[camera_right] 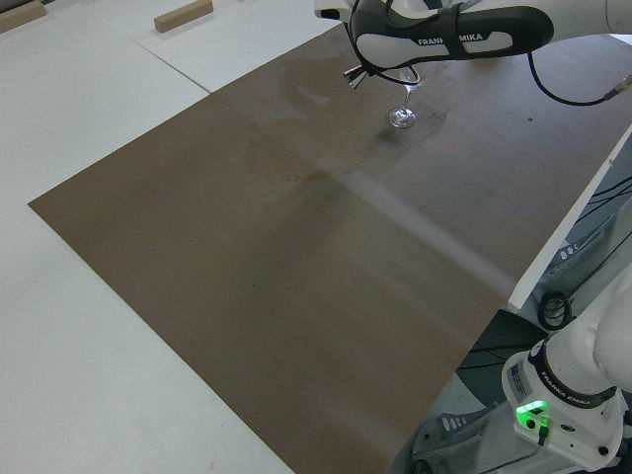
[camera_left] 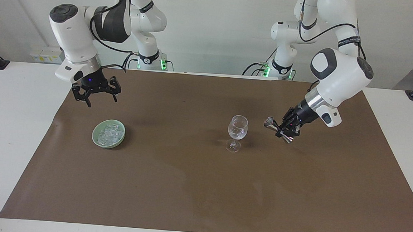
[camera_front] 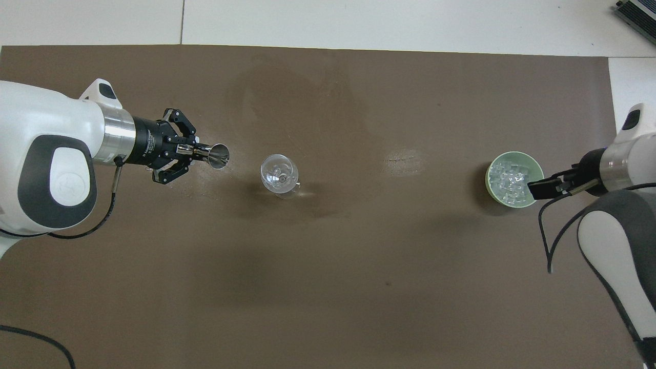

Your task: Pour wine and add ice with both arms

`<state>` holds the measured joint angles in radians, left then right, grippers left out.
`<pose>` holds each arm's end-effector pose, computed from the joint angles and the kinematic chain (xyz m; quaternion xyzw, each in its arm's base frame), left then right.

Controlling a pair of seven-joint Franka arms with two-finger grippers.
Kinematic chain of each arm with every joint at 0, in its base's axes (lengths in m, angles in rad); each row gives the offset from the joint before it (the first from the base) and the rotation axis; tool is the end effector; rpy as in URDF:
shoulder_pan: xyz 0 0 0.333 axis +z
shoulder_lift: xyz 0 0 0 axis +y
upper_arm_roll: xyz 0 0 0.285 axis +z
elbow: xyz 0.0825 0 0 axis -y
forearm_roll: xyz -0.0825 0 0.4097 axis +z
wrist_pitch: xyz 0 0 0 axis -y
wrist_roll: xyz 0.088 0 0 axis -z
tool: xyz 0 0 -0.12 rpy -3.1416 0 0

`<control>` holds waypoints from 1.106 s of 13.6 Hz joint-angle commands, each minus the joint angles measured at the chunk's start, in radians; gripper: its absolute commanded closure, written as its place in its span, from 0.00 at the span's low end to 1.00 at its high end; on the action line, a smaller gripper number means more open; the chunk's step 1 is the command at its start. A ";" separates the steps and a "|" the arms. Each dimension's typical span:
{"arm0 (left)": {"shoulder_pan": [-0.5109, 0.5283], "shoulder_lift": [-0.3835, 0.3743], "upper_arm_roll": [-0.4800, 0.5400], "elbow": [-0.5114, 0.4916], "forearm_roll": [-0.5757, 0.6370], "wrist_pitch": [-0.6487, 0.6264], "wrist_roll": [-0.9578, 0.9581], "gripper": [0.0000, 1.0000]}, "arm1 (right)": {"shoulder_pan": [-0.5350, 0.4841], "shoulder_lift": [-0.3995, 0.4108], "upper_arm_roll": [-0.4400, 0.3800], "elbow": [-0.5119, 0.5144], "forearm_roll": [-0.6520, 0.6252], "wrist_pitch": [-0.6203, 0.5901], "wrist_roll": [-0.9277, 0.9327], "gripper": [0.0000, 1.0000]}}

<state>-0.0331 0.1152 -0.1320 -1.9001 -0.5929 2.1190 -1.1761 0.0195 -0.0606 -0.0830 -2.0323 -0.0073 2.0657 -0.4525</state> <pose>0.6107 -0.1322 0.4045 0.7662 0.5838 -0.1257 0.2375 0.5722 -0.0372 0.4272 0.9798 0.1946 0.0451 0.0127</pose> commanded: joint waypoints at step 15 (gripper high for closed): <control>0.383 0.122 -0.017 -0.083 -0.672 -0.448 0.355 1.00 | -0.024 0.168 -0.018 -0.160 -0.013 0.369 -0.134 0.03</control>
<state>0.3106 0.2100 -0.1362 -1.9946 -1.2064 1.7295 -0.8571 0.0062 0.1144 -0.1023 -2.1651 -0.0122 2.4061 -0.5561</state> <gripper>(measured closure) 0.784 0.018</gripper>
